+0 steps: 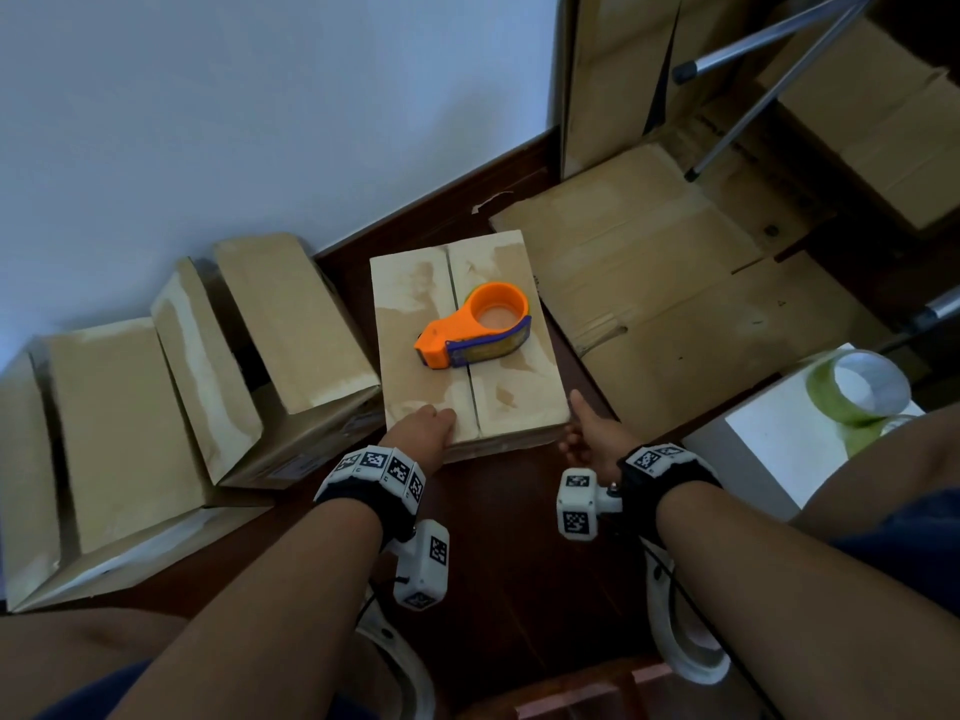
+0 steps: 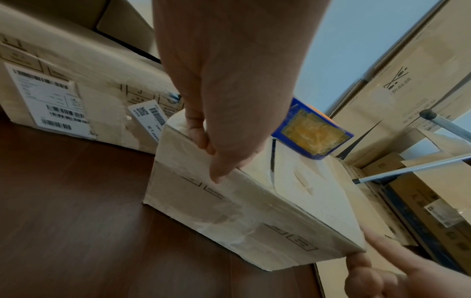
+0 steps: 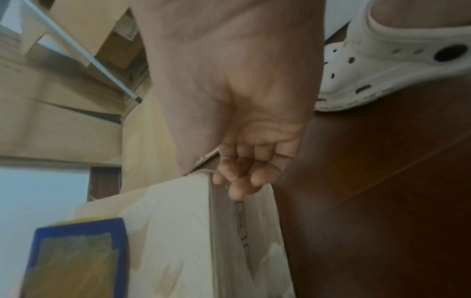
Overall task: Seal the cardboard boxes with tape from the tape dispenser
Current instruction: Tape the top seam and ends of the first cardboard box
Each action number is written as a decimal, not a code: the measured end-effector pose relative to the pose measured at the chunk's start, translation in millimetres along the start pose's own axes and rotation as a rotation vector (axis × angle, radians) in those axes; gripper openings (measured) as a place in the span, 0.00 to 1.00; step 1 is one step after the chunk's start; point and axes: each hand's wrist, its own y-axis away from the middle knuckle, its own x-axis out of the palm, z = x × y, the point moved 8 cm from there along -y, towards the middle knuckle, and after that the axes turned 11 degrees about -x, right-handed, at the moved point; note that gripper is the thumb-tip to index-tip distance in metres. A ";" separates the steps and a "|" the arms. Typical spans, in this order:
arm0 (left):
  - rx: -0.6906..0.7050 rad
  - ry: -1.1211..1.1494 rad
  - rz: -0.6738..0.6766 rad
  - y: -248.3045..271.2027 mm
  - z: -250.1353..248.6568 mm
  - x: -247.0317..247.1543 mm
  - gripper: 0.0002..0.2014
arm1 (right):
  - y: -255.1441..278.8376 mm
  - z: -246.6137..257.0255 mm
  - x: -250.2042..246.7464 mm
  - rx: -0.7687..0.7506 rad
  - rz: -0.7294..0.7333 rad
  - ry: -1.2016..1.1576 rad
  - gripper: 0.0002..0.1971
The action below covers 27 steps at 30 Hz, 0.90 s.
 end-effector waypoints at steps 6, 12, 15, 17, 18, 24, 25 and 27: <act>-0.007 0.017 0.014 0.0 1.7 1.1 0.04 | -5.3 5.4 -6.2 -0.186 -0.092 0.149 0.24; -0.010 0.014 -0.012 2.8 0.5 -1.3 0.07 | -7.8 40.2 -2.5 -0.446 -0.146 0.674 0.20; -0.013 0.005 -0.014 4.6 -1.7 -2.6 0.09 | 1.9 54.1 9.0 -0.564 -0.050 0.856 0.19; -0.027 -0.041 0.017 3.6 -2.1 -1.9 0.11 | 1.4 57.1 11.9 -0.579 0.009 0.961 0.20; -0.039 -0.079 0.034 3.1 -1.9 -1.0 0.13 | 1.1 59.3 12.9 -0.576 0.036 1.001 0.21; 0.097 -0.206 -0.086 -0.1 -60.0 -24.8 0.22 | 0.2 64.5 9.2 -0.547 0.062 1.018 0.23; 0.152 -0.199 -0.101 -0.3 -76.2 -24.3 0.21 | -0.2 63.3 11.0 -0.548 0.086 1.037 0.23; 0.212 -0.206 -0.102 -2.1 -98.0 -19.4 0.19 | 0.4 61.8 16.5 -0.556 0.147 1.099 0.21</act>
